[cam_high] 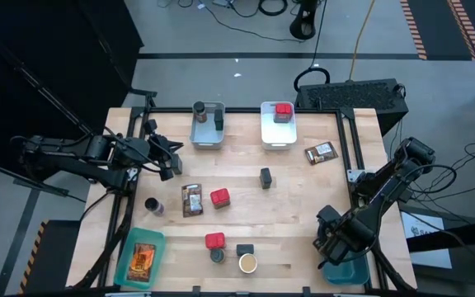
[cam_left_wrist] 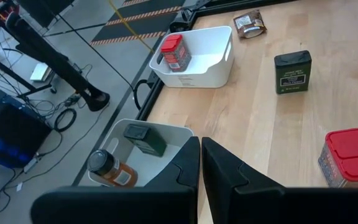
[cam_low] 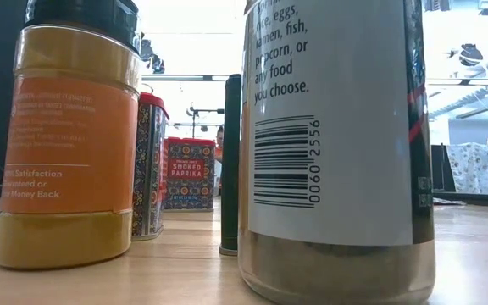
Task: Sort spices by type
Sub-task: Put the gold spice bottle into the blue bin, then put the black spice can into the gray bin
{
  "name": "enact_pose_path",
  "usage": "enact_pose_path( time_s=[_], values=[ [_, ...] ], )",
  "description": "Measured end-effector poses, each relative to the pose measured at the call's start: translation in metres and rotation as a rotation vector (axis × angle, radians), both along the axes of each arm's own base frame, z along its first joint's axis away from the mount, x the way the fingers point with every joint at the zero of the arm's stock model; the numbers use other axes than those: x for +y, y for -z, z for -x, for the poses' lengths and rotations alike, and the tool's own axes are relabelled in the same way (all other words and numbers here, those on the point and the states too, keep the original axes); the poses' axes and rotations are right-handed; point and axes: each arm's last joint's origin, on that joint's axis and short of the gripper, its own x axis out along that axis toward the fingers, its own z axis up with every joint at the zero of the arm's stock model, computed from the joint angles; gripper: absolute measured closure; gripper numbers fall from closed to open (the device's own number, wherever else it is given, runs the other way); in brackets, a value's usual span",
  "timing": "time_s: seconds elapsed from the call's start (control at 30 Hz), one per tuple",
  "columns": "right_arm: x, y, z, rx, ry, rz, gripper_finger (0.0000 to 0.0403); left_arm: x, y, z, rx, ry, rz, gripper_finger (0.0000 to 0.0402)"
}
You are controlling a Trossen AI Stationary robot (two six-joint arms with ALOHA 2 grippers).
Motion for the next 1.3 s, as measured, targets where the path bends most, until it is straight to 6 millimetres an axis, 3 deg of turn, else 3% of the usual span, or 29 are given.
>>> enact_pose_path(
  time_s=[0.53, 0.87, 1.07, 1.3],
  values=[
    [-0.001, 0.0, 0.0, 0.001, 0.043, 0.01, 0.0113, 0.0, 0.0, 0.0, 0.0, 0.0, 0.0, 0.0382],
    [-0.001, 0.0, 0.0, -0.012, 0.133, 0.027, 0.0074, 0.0, 0.0, 0.0, -0.001, -0.001, 0.001, 0.0382],
    [-0.005, -0.001, -0.005, -0.184, 0.233, 0.145, 0.006, 0.0, 0.0, 0.0, -0.005, -0.005, 0.008, 0.0382],
    [-0.015, -0.003, -0.01, -0.354, 0.177, 0.327, 0.006, 0.0, 0.0, 0.0, -0.018, -0.019, 0.031, 0.0382]
  ],
)
